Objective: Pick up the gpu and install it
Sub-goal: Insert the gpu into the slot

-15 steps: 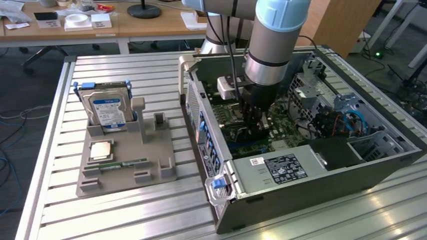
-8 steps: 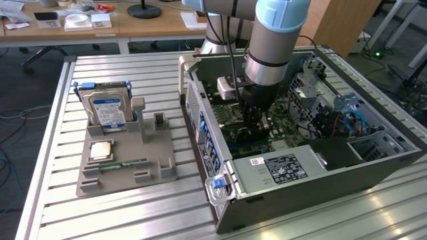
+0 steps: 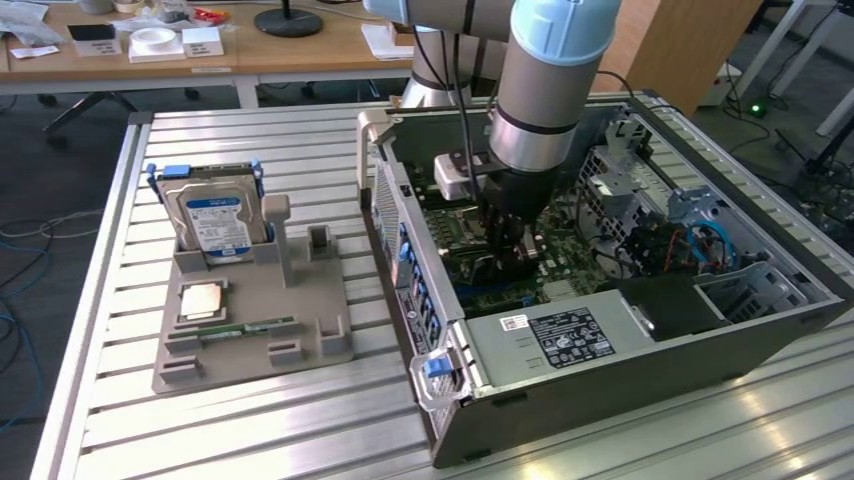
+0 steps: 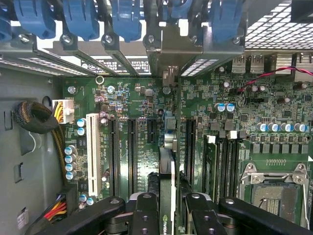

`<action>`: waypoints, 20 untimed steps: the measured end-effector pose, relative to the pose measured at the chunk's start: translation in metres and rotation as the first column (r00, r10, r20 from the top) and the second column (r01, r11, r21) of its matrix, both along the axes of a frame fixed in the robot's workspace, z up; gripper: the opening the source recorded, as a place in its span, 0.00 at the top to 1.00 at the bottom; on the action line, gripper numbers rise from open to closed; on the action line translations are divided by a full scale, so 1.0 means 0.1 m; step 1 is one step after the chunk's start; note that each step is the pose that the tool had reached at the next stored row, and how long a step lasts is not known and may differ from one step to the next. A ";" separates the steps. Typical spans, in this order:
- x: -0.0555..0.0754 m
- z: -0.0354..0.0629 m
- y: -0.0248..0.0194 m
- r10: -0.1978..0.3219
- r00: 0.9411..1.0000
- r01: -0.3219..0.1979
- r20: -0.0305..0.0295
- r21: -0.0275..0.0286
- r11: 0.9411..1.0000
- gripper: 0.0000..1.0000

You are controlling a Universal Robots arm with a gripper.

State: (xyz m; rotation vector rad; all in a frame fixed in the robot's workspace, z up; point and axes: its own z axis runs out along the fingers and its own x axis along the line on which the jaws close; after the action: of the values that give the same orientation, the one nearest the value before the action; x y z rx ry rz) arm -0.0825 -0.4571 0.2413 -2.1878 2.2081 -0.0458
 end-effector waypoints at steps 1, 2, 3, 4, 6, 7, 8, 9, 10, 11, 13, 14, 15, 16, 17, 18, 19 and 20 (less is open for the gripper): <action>0.00 -0.001 0.000 0.000 1.000 0.000 0.000 0.000 1.000 0.74; 0.00 -0.002 0.000 0.000 1.000 0.000 0.000 0.000 1.000 0.74; 0.00 -0.003 0.000 0.000 1.000 0.000 0.000 0.000 1.000 0.74; 0.00 -0.004 0.000 0.000 1.000 0.000 0.000 0.000 1.000 0.74; -0.01 -0.005 0.000 0.000 1.000 0.000 0.000 0.000 1.000 0.74; -0.01 -0.006 0.000 0.000 1.000 0.000 0.000 0.000 1.000 0.74; -0.01 -0.006 0.000 0.000 1.000 0.000 0.000 0.000 1.000 0.74; -0.01 -0.007 0.000 0.000 1.000 0.000 0.000 0.000 1.000 0.74; -0.01 -0.007 0.000 0.000 1.000 0.000 0.000 0.000 1.000 0.74; -0.01 -0.007 0.000 0.000 1.000 0.000 0.000 0.000 1.000 0.74; -0.02 -0.015 0.000 0.000 1.000 0.000 0.000 0.000 1.000 0.74; -0.02 -0.023 -0.001 0.000 1.000 0.000 0.000 0.000 1.000 0.74; -0.02 -0.029 -0.001 0.000 1.000 0.000 0.000 0.000 1.000 0.74; -0.03 -0.031 -0.001 0.000 1.000 0.000 0.000 0.000 1.000 0.74; -0.03 -0.032 -0.001 0.000 1.000 0.000 0.001 0.000 1.000 0.74; -0.03 -0.032 -0.001 0.000 1.000 0.000 0.001 0.000 1.000 0.74; -0.03 -0.032 -0.001 0.000 1.000 0.000 0.001 0.000 1.000 0.74; -0.03 -0.032 -0.001 0.000 1.000 0.000 0.000 0.000 1.000 0.74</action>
State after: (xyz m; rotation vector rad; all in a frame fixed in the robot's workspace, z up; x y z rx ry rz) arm -0.0852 -0.4572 0.2381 -2.1879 2.2076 -0.0461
